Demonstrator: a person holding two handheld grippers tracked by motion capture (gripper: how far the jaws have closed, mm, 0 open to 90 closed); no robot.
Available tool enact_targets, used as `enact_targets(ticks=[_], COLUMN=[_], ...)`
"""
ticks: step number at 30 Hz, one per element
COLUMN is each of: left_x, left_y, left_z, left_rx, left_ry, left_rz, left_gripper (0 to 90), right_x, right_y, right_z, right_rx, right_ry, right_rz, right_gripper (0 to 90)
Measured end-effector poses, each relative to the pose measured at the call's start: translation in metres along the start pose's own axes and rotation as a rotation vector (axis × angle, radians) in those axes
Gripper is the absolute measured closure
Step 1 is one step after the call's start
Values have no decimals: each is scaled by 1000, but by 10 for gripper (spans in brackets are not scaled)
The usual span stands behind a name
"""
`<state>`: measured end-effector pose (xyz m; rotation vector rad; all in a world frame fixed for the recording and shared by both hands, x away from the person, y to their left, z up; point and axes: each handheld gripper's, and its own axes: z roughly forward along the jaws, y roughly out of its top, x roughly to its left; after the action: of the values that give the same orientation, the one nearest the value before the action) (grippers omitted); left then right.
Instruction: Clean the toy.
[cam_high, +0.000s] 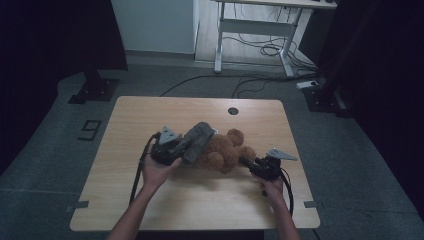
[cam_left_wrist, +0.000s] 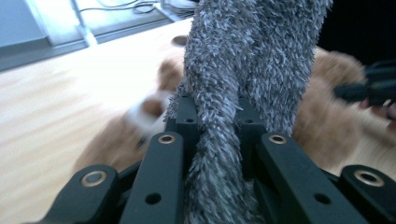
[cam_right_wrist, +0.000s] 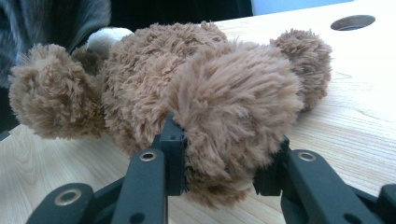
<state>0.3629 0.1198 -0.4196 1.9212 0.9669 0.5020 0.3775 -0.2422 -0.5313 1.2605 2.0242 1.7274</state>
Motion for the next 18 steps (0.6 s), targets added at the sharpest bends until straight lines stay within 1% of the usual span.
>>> enact_targets(ticks=[1, 2, 3, 5, 6, 7, 8, 9, 11, 13, 18], left_x=[-10, -17, -17, -27, -35, -40, -40, -47, -52, -54, -53], left_y=[13, 18, 18, 22, 21, 20, 20, 15, 10, 6, 4], left_z=[11, 19, 19, 31, 43, 49, 49, 60, 68, 72, 74], left_rx=[0, 6, 6, 19, 35, 51, 51, 73, 97, 114, 135], left_ry=[-19, -34, -34, -62, -81, -89, -89, -105, -118, -132, -147], left_rz=[18, 29, 29, 27, 30, 34, 34, 37, 39, 35, 21], left_gripper=[766, 766, 766, 766, 766, 766, 766, 767, 766, 766, 765], right_x=[0, 0, 0, 1, 1, 2, 2, 2, 3, 3, 3], right_y=[0, 0, 0, -1, -1, -1, -1, -1, -1, -1, -2], right_z=[0, 1, 1, 0, 0, 0, 0, 0, -1, -1, 0], right_rx=[-1, -2, -2, -2, -4, -3, -3, 0, 1, 3, 4], right_ry=[1, 0, 0, -2, -2, -2, -2, -3, -3, -1, 1], right_rz=[2, 3, 3, 2, 1, 0, 0, -4, -8, -6, 1], right_gripper=[636, 636, 636, 636, 637, 637, 638, 638, 639, 639, 639])
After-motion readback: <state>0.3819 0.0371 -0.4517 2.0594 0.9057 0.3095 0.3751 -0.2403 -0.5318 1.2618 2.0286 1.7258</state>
